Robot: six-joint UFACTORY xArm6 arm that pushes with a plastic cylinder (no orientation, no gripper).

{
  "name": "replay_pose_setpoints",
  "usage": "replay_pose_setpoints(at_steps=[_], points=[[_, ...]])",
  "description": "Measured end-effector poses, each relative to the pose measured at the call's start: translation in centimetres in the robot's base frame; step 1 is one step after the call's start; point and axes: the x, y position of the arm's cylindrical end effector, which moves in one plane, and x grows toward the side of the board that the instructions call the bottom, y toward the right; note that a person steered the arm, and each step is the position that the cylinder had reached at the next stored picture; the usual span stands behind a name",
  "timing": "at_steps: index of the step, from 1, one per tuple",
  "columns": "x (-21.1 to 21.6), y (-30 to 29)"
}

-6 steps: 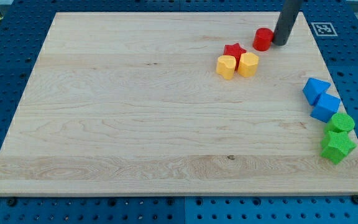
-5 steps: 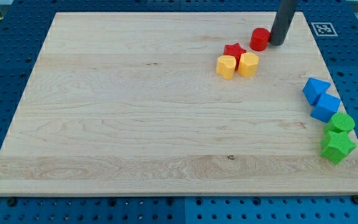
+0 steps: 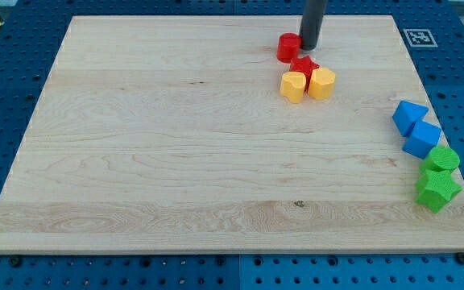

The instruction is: Move the red circle close to the red star

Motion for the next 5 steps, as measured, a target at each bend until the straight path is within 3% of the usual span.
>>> replay_pose_setpoints(at_steps=[3, 5], points=[[-3.0, -2.6], [-0.9, -3.7]])
